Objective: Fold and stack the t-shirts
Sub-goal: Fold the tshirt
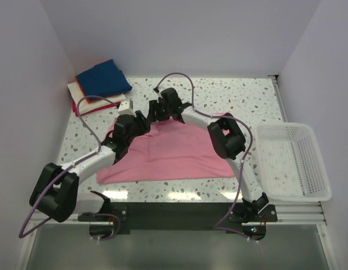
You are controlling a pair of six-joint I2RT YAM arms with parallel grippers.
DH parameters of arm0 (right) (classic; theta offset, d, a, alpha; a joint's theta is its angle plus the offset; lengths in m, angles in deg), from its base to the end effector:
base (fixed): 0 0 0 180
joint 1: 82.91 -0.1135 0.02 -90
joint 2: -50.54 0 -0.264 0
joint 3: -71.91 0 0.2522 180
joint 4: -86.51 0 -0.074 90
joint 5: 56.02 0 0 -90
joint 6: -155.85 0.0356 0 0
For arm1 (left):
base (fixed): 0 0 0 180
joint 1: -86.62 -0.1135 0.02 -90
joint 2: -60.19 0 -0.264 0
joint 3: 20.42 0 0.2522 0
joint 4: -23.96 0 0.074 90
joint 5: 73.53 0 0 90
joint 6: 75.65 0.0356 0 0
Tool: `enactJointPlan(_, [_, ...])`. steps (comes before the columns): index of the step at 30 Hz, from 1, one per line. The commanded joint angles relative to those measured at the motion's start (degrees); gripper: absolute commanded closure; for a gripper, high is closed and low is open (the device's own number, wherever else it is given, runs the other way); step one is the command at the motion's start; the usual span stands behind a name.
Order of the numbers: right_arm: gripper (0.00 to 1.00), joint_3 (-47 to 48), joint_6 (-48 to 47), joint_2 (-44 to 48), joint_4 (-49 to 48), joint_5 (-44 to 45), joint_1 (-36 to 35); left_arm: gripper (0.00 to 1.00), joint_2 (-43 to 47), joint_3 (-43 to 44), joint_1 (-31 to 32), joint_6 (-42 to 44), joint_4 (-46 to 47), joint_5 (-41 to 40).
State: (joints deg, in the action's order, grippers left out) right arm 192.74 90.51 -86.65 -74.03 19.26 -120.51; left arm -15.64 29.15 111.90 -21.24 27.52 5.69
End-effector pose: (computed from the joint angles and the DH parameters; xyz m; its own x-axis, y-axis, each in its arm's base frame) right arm 0.4252 0.3388 0.1584 -0.7357 -0.0572 -0.6749 -0.4912 0.7311 0.4735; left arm 0.2579 -0.1144 0.2158 -0.4371 -0.4258 -0.7922 0.0112 0.8782 -0.4782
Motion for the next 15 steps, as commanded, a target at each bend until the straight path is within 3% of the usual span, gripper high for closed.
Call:
enactJointPlan(1, [0.45,2.71,1.00,-1.24,-2.70,-1.89,-0.28,0.48,3.84,2.15,0.04,-1.15,-6.68,-5.47])
enactJointPlan(15, [0.50,2.80,5.92,-2.21,-5.52,-9.97,-0.36,0.45,8.07,3.74,-2.16,0.09,-12.49,-5.13])
